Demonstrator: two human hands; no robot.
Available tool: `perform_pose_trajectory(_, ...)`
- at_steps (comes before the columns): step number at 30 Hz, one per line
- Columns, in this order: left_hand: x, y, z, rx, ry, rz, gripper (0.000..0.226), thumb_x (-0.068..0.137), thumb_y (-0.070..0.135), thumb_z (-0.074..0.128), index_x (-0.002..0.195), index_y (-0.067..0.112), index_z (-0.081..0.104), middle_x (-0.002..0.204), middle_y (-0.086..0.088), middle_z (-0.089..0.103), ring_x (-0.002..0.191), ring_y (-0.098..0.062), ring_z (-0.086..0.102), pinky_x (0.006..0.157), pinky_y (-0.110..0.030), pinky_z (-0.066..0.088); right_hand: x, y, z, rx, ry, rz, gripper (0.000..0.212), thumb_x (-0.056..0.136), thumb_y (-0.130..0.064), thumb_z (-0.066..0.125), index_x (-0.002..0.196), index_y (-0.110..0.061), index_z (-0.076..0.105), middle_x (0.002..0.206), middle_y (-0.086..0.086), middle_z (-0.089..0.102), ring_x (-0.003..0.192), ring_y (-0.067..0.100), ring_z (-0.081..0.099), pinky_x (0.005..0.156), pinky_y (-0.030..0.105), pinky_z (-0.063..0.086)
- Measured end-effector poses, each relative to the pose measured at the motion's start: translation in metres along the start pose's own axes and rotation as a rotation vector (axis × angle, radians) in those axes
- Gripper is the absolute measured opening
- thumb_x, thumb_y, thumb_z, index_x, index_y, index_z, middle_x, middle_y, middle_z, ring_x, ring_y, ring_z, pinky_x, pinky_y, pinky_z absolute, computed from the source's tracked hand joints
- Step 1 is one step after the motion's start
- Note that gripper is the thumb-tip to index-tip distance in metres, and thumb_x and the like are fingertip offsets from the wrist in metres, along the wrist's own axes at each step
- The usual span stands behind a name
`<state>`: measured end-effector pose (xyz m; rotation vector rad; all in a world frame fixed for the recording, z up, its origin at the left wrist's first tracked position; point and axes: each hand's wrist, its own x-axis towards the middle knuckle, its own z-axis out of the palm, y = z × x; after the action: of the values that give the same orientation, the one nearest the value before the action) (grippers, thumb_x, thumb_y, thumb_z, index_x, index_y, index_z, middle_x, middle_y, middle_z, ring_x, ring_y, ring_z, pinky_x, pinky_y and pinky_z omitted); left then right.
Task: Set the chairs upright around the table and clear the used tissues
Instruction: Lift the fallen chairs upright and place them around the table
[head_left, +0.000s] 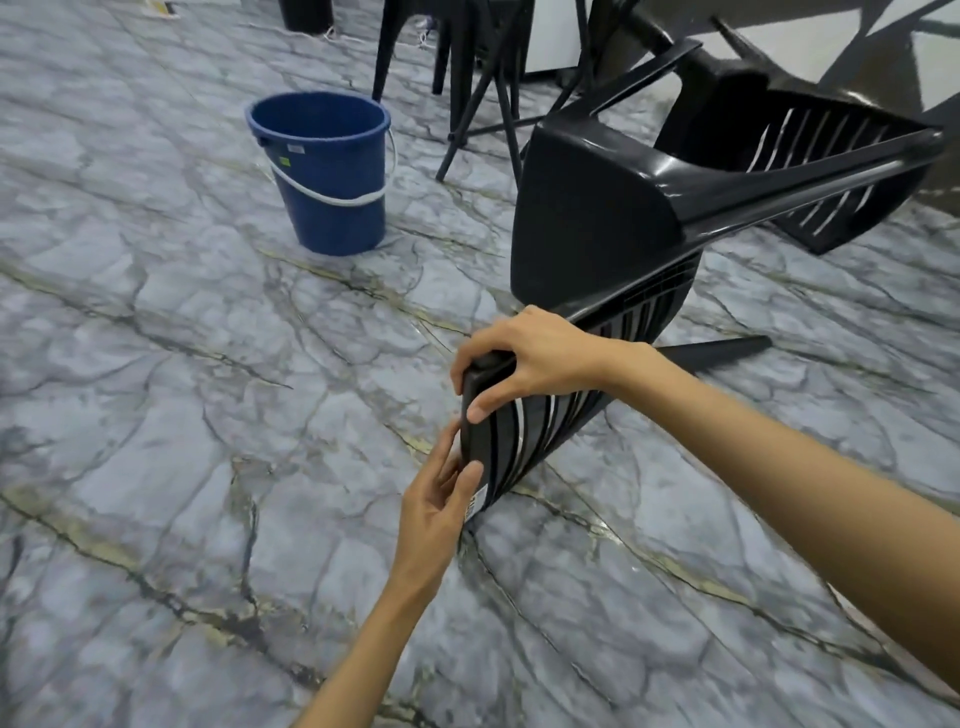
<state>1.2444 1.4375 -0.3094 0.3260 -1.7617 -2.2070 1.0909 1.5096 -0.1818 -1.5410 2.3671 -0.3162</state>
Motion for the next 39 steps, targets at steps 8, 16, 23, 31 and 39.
perform_pose_trajectory(8, 0.016, 0.029, 0.005, 0.003, 0.034, 0.018, 0.046, 0.091, 0.008, 0.052, 0.128, 0.034, 0.046, 0.119, 0.011, 0.061, 0.105, 0.012, 0.059, 0.079, -0.003, 0.046, 0.003, -0.004, -0.038, 0.216, -0.015, 0.029, 0.027, 0.071, -0.04, 0.079, 0.093, -0.026, 0.072, 0.087, 0.001, 0.07, 0.083, 0.014, 0.062, 0.081, 0.035, 0.048)
perform_pose_trajectory(16, 0.086, 0.207, 0.071, 0.204, -0.032, 0.076, 0.043, 0.091, 0.022, 0.055, 0.127, 0.043, 0.047, 0.109, 0.019, 0.063, 0.104, 0.011, 0.057, 0.093, -0.014, 0.043, -0.016, 0.009, -0.234, 0.399, 0.038, 0.118, 0.024, 0.077, -0.024, 0.077, 0.097, -0.013, 0.071, 0.096, 0.013, 0.069, 0.089, 0.022, 0.062, 0.081, 0.028, 0.046)
perform_pose_trajectory(23, 0.15, 0.336, 0.179, 0.356, -0.096, 0.066, 0.045, 0.091, 0.026, 0.055, 0.134, 0.033, 0.045, 0.131, 0.003, 0.057, 0.119, 0.004, 0.051, 0.097, -0.011, 0.042, -0.055, 0.06, -0.379, 0.459, 0.026, 0.224, 0.029, 0.076, -0.025, 0.078, 0.1, -0.015, 0.067, 0.105, -0.004, 0.065, 0.1, 0.01, 0.058, 0.089, 0.022, 0.042)
perform_pose_trajectory(31, 0.206, 0.414, 0.29, 0.36, -0.192, -0.029, 0.046, 0.089, 0.025, 0.059, 0.133, 0.032, 0.049, 0.13, 0.004, 0.058, 0.123, -0.006, 0.052, 0.105, -0.027, 0.043, -0.105, 0.144, -0.491, 0.544, 0.032, 0.262, 0.029, 0.076, -0.028, 0.078, 0.101, -0.018, 0.068, 0.103, -0.005, 0.064, 0.103, 0.013, 0.058, 0.094, 0.027, 0.042)
perform_pose_trajectory(39, 0.264, 0.467, 0.382, 0.329, -0.286, -0.172, 0.043, 0.082, 0.01, 0.067, 0.122, 0.022, 0.061, 0.115, 0.001, 0.069, 0.109, -0.008, 0.065, 0.095, -0.021, 0.05, -0.155, 0.247, -0.584, 0.638, 0.034, 0.208, 0.026, 0.076, -0.032, 0.076, 0.099, -0.025, 0.066, 0.102, -0.003, 0.063, 0.1, 0.016, 0.059, 0.097, 0.038, 0.043)
